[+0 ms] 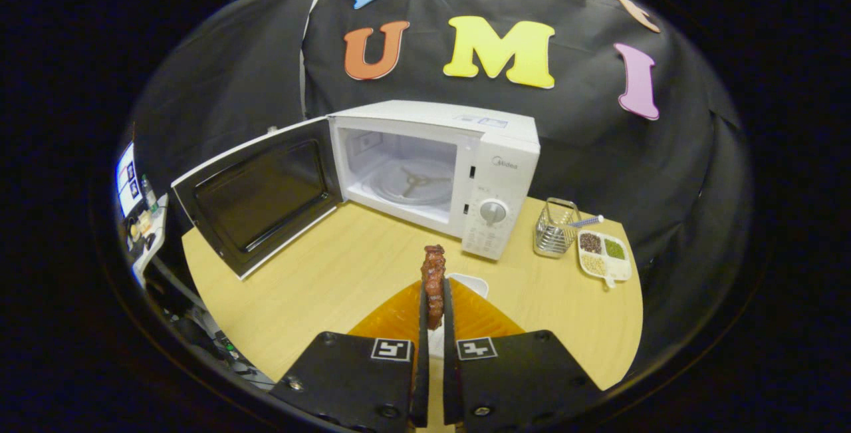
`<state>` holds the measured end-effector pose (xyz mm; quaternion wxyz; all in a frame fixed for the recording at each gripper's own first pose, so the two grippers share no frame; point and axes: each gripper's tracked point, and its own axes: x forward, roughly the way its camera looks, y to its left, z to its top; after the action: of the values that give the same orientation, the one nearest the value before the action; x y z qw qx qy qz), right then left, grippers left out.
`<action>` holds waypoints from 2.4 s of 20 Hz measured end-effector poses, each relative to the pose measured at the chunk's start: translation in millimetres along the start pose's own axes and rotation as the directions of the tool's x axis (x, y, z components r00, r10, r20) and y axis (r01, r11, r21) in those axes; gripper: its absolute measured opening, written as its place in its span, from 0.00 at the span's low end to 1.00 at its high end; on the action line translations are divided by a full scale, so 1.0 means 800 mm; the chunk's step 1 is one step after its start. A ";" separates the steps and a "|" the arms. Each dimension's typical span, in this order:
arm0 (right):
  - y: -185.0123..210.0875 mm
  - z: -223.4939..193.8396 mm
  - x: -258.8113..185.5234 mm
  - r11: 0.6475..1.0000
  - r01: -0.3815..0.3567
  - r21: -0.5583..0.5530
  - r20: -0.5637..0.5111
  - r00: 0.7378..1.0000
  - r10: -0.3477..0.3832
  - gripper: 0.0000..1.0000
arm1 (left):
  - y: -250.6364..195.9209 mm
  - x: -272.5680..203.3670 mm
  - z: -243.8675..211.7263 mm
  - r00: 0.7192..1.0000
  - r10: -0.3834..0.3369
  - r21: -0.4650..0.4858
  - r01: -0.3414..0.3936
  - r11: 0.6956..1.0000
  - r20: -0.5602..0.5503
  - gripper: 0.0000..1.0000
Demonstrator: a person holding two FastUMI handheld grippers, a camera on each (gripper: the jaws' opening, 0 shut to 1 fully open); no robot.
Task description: Open the microwave oven with the left hand, put the food in, and close the microwave oven.
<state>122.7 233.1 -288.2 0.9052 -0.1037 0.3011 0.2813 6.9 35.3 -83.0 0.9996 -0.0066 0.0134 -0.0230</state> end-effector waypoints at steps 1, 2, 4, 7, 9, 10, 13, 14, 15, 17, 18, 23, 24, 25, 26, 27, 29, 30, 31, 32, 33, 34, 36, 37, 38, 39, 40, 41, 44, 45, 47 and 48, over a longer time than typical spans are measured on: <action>0.014 0.009 0.009 1.000 0.008 0.007 0.016 1.000 -0.008 0.04 | 0.003 -0.003 0.000 1.000 0.001 -0.007 -0.001 1.000 0.001 0.88; 0.029 0.017 0.020 1.000 0.014 0.018 0.034 0.999 -0.015 0.04 | 0.007 -0.006 -0.002 1.000 0.001 -0.014 -0.001 1.000 0.000 0.95; 0.058 0.031 0.041 0.999 0.026 0.038 0.059 0.998 -0.028 0.12 | 0.013 -0.012 -0.008 1.000 -0.005 -0.028 0.005 1.000 -0.004 0.95; 0.090 0.055 0.078 0.996 0.054 0.065 0.104 0.993 -0.060 0.12 | 0.029 -0.018 -0.018 1.000 0.009 -0.035 -0.010 0.999 -0.025 0.95; 0.112 0.072 0.102 0.992 0.058 0.109 0.141 0.987 -0.073 0.12 | 0.041 -0.021 -0.023 0.999 0.026 -0.027 -0.027 0.999 -0.041 0.94; 0.122 0.081 0.117 0.989 0.053 0.137 0.165 0.983 -0.076 0.12 | 0.047 -0.023 -0.022 0.998 0.035 -0.024 -0.036 0.999 -0.044 0.94; 0.133 0.100 0.164 0.967 0.064 0.246 0.204 0.972 -0.117 0.12 | 0.060 -0.031 -0.024 0.997 0.057 -0.031 -0.059 0.998 -0.053 0.93; 0.133 0.103 0.180 0.954 0.075 0.290 0.203 0.969 -0.138 0.12 | 0.061 -0.033 -0.025 0.997 0.059 -0.033 -0.061 0.998 -0.057 0.93; 0.132 0.105 0.198 0.938 0.082 0.336 0.202 0.967 -0.157 0.12 | 0.064 -0.034 -0.027 0.996 0.061 -0.028 -0.063 0.998 -0.061 0.93; 0.128 0.113 0.233 0.897 0.102 0.429 0.202 0.958 -0.205 0.12 | 0.070 -0.039 -0.031 0.995 0.077 -0.020 -0.078 0.997 -0.069 0.93; 0.120 0.117 0.250 0.872 0.121 0.474 0.203 0.949 -0.242 0.12 | 0.070 -0.040 -0.035 0.994 0.074 -0.022 -0.076 0.997 -0.077 0.93; 0.109 0.127 0.328 0.723 0.134 0.678 0.166 0.930 -0.328 0.12 | 0.065 -0.046 -0.043 0.992 0.042 -0.035 -0.047 0.998 -0.119 0.93; 0.104 0.129 0.338 0.703 0.141 0.697 0.163 0.924 -0.346 0.12 | 0.065 -0.047 -0.042 0.993 0.041 -0.041 -0.046 0.998 -0.115 0.93; 0.100 0.131 0.347 0.678 0.144 0.721 0.159 0.917 -0.365 0.12 | 0.067 -0.047 -0.041 0.993 0.040 -0.046 -0.045 0.998 -0.107 0.93; 0.096 0.131 0.356 0.650 0.147 0.745 0.151 0.913 -0.379 0.12 | 0.068 -0.046 -0.040 0.994 0.038 -0.051 -0.044 0.998 -0.103 0.93; 0.090 0.127 0.366 0.614 0.152 0.775 0.132 0.911 -0.392 0.12 | 0.069 -0.045 -0.041 0.995 0.032 -0.055 -0.038 0.998 -0.099 0.93; 0.091 0.115 0.387 0.544 0.141 0.828 0.091 0.922 -0.376 0.13 | 0.068 -0.045 -0.047 0.994 0.016 -0.070 -0.024 0.997 -0.111 0.93; 0.090 0.112 0.398 0.526 0.142 0.839 0.078 0.924 -0.374 0.07 | 0.074 -0.045 -0.050 0.993 0.021 -0.076 -0.030 0.997 -0.119 0.93; 0.090 0.116 0.403 0.531 0.143 0.836 0.086 0.920 -0.383 0.14 | 0.077 -0.045 -0.052 0.992 0.024 -0.084 -0.034 0.996 -0.121 0.93; 0.090 0.118 0.402 0.550 0.165 0.819 0.090 0.909 -0.406 0.14 | 0.080 -0.047 -0.052 0.993 0.024 -0.092 -0.035 0.995 -0.118 0.93; 0.091 0.118 0.405 0.560 0.179 0.809 0.092 0.902 -0.421 0.15 | 0.083 -0.047 -0.054 0.993 0.025 -0.100 -0.037 0.994 -0.117 0.93; 0.092 0.118 0.407 0.559 0.183 0.809 0.096 0.896 -0.433 0.15 | 0.086 -0.046 -0.057 0.993 0.028 -0.109 -0.041 0.993 -0.118 0.93; 0.096 0.119 0.407 0.526 0.165 0.834 0.106 0.888 -0.448 0.15 | 0.094 -0.045 -0.065 0.991 0.036 -0.132 -0.053 0.990 -0.128 0.92; 0.093 0.118 0.409 0.519 0.161 0.839 0.109 0.886 -0.452 0.10 | 0.096 -0.045 -0.069 0.990 0.036 -0.145 -0.056 0.988 -0.139 0.92; 0.093 0.119 0.409 0.521 0.157 0.839 0.113 0.887 -0.448 0.15 | 0.098 -0.047 -0.072 0.988 0.038 -0.156 -0.061 0.986 -0.147 0.92; 0.092 0.120 0.410 0.517 0.148 0.843 0.118 0.887 -0.447 0.16 | 0.100 -0.048 -0.075 0.988 0.036 -0.159 -0.060 0.985 -0.151 0.92; 0.091 0.121 0.413 0.509 0.133 0.851 0.124 0.889 -0.440 0.16 | 0.104 -0.051 -0.074 0.988 0.042 -0.157 -0.066 0.985 -0.150 0.92; 0.090 0.121 0.413 0.503 0.119 0.856 0.130 0.892 -0.433 0.16 | 0.110 -0.052 -0.074 0.988 0.053 -0.152 -0.076 0.986 -0.146 0.92; 0.080 0.118 0.411 0.559 0.168 0.812 0.127 0.884 -0.450 0.20 | 0.105 -0.057 -0.069 0.991 0.024 -0.149 -0.043 0.988 -0.131 0.81; 0.083 0.120 0.411 0.582 0.178 0.793 0.131 0.884 -0.449 0.17 | 0.102 -0.058 -0.067 0.992 0.010 -0.150 -0.029 0.988 -0.124 0.81; 0.088 0.128 0.409 0.627 0.165 0.761 0.154 0.894 -0.421 0.29 | 0.112 -0.060 -0.067 0.993 0.022 -0.143 -0.039 0.989 -0.118 0.81; 0.087 0.129 0.409 0.649 0.179 0.739 0.147 0.898 -0.415 0.45 | 0.118 -0.060 -0.067 0.993 0.035 -0.133 -0.050 0.990 -0.114 0.81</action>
<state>349.3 473.7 -404.8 0.9430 0.2484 0.2216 0.0015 -38.0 131.1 -136.6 0.9948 -0.0730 0.0709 -0.0009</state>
